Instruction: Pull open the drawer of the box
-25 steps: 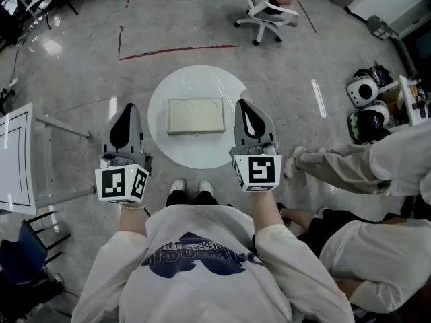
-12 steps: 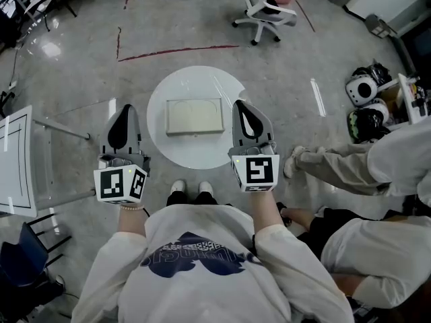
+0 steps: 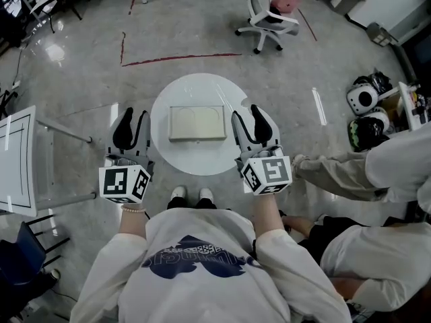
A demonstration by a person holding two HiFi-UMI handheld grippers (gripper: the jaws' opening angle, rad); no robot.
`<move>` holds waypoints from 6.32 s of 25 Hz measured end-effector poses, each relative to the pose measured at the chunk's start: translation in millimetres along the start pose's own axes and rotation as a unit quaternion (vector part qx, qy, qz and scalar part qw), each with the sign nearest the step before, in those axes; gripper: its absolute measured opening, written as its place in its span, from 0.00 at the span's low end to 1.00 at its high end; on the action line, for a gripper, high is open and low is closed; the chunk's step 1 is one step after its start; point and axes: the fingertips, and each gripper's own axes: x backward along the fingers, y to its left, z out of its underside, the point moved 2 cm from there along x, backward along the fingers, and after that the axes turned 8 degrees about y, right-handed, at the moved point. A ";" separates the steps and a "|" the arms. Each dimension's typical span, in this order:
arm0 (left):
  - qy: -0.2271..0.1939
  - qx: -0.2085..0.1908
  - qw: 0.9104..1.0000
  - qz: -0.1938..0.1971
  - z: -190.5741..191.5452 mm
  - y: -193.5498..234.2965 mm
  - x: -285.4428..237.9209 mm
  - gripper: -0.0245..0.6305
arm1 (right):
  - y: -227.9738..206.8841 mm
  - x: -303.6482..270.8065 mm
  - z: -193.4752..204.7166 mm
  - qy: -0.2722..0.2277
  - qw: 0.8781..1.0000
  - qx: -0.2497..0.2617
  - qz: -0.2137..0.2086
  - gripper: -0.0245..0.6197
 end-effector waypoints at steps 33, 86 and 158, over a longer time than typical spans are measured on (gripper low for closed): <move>0.062 -0.004 0.998 0.030 46.9 30.7 -63.6 0.41 | 33.7 -53.8 259.1 0.314 0.942 -0.116 0.030 0.43; 0.090 0.013 0.996 -0.016 74.2 85.2 -86.9 0.41 | 77.8 -135.3 383.4 0.578 0.774 -0.248 -0.071 0.13; 0.003 0.000 1.000 0.020 -5.7 11.8 -19.5 0.06 | -21.5 -40.6 -28.4 0.010 0.998 -0.049 -0.022 0.04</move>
